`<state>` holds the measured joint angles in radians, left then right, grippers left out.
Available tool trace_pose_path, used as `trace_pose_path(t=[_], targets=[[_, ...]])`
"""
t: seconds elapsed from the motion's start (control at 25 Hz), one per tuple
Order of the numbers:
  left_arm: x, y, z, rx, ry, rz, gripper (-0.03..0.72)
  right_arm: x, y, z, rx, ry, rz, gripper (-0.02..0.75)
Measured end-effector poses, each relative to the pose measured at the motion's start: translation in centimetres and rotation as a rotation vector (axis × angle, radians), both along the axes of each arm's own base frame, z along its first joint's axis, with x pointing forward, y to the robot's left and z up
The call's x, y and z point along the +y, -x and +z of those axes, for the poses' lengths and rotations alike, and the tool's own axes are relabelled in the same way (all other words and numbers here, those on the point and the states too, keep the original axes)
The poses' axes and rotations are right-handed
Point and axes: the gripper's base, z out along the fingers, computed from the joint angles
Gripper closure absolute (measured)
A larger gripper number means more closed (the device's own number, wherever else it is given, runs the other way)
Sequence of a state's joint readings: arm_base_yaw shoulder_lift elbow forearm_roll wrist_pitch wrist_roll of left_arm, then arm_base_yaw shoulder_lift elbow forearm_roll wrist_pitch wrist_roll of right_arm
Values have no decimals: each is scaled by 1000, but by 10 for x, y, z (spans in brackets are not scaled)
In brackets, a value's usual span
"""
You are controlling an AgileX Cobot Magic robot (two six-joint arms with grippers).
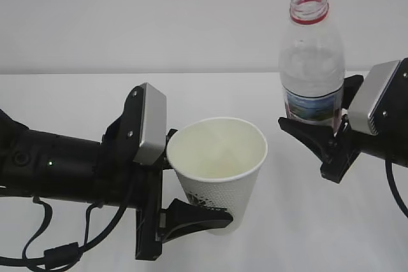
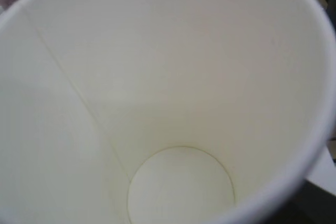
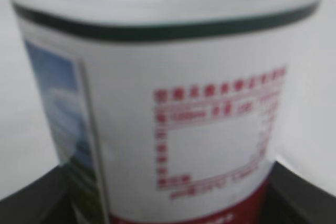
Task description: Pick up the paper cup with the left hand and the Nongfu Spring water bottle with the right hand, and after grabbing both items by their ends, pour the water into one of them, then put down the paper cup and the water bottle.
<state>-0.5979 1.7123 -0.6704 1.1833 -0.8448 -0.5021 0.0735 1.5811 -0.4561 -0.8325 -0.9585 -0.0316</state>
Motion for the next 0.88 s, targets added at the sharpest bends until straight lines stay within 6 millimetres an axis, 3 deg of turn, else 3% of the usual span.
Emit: trace_pose_path(t=[0.28,0.88], targets=[[-1,2,2,3,24,-16,146,-4,-9,7,-108,60,-45,214],[-5,-3,8,-18,43,-16,146,-1,-44,47,-362,193,-24,214]])
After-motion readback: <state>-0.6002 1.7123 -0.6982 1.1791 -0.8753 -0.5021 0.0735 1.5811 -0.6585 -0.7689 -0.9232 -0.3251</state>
